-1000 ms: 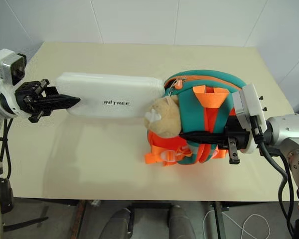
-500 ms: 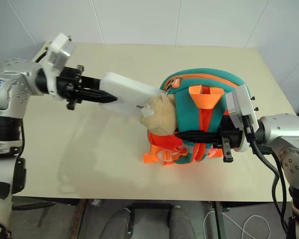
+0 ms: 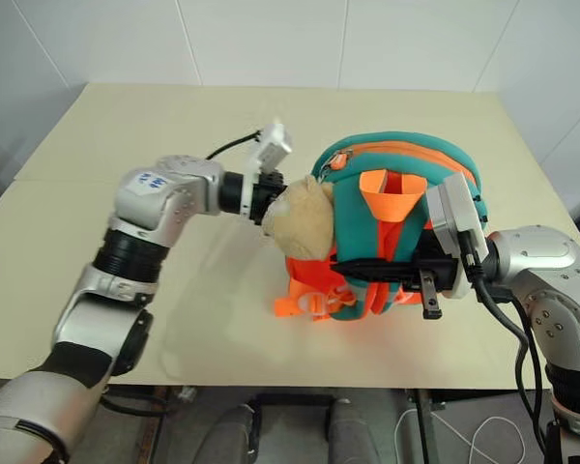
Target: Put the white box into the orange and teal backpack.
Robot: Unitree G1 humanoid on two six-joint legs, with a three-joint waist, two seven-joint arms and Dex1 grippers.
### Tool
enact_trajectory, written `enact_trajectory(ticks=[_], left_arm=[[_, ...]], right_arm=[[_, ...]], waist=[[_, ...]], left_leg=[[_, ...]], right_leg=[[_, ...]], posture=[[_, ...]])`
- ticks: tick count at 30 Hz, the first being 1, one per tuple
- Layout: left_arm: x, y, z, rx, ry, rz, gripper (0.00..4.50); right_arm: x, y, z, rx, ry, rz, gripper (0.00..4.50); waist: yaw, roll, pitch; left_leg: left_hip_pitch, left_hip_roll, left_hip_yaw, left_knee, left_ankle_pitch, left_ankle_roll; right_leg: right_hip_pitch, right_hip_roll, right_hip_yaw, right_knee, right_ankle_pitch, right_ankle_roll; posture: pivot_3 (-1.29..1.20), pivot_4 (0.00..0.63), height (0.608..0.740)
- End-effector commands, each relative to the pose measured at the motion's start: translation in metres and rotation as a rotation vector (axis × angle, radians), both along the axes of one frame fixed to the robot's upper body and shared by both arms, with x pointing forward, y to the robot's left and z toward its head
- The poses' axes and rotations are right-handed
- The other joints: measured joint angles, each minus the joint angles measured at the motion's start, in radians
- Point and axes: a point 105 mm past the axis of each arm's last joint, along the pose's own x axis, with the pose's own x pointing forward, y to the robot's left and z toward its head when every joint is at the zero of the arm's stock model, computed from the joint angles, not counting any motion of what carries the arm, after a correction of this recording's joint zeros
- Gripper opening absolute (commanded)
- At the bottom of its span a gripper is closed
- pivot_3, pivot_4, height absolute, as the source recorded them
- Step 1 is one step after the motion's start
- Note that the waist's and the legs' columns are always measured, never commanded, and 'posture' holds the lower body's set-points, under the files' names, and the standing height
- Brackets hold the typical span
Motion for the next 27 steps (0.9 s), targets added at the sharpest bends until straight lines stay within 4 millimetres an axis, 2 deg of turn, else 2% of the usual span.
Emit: enact_trajectory(ticks=[1, 6, 11, 12, 19, 22, 27], left_arm=[[0.002, -0.011, -0.006, 0.034, -0.03, -0.002, 1.22], [-0.018, 0.001, -0.001, 0.039, -0.047, -0.084, 2.82], [-0.029, 0.032, 0.012, 0.047, -0.083, -0.07, 4.31], [-0.031, 0.037, 0.013, 0.055, -0.09, -0.07, 4.47], [-0.044, 0.082, 0.032, 0.047, -0.17, -0.008, 4.47], [-0.046, 0.09, 0.033, 0.042, -0.166, 0.015, 4.47], [-0.068, 0.108, 0.036, 0.0, -0.119, 0.018, 4.47]], right_arm=[[-0.006, 0.005, 0.009, 0.013, -0.064, 0.038, 0.0], [-0.007, 0.006, 0.01, 0.017, -0.068, 0.031, 0.0], [-0.006, 0.006, 0.008, 0.02, -0.063, 0.024, 0.0], [-0.006, 0.006, 0.008, 0.021, -0.063, 0.023, 0.0], [-0.001, 0.007, 0.008, 0.022, -0.066, 0.023, 0.0], [-0.001, 0.007, 0.007, 0.021, -0.066, 0.023, 0.0], [-0.001, 0.006, 0.007, 0.015, -0.066, 0.017, 0.0]], waist=[[0.004, 0.0, 0.0], [0.004, 0.0, 0.0], [-0.008, 0.001, 0.0], [-0.007, 0.002, 0.0], [-0.003, 0.002, 0.001], [-0.002, 0.002, 0.001], [-0.007, 0.002, 0.001]], left_leg=[[0.001, 0.0, 0.0, 0.0, 0.0, 0.0], [0.001, 0.0, 0.0, 0.0, 0.0, 0.0], [0.001, 0.001, 0.0, -0.003, 0.0, 0.0], [0.001, 0.001, 0.0, -0.003, 0.0, 0.0], [0.001, 0.001, 0.0, -0.002, 0.0, 0.0], [0.001, 0.001, 0.0, -0.002, 0.0, 0.0], [0.001, 0.001, 0.0, -0.002, 0.0, 0.0]], right_leg=[[0.001, 0.0, 0.0, 0.0, 0.0, 0.0], [0.002, 0.0, 0.0, -0.002, 0.0, 0.0], [0.0, 0.0, 0.0, 0.0, 0.0, -0.001], [-0.001, 0.0, 0.0, 0.001, 0.0, -0.001], [-0.001, 0.0, 0.0, 0.001, -0.001, -0.001], [-0.001, 0.0, 0.0, 0.0, -0.001, -0.001], [-0.001, 0.0, 0.0, 0.0, -0.001, -0.001]], posture=[[0.0, 0.15, 0.74], [0.0, 0.15, 0.74], [0.0, 0.15, 0.74], [0.0, 0.15, 0.74], [0.0, 0.15, 0.74], [0.0, 0.15, 0.74], [0.0, 0.15, 0.74]])
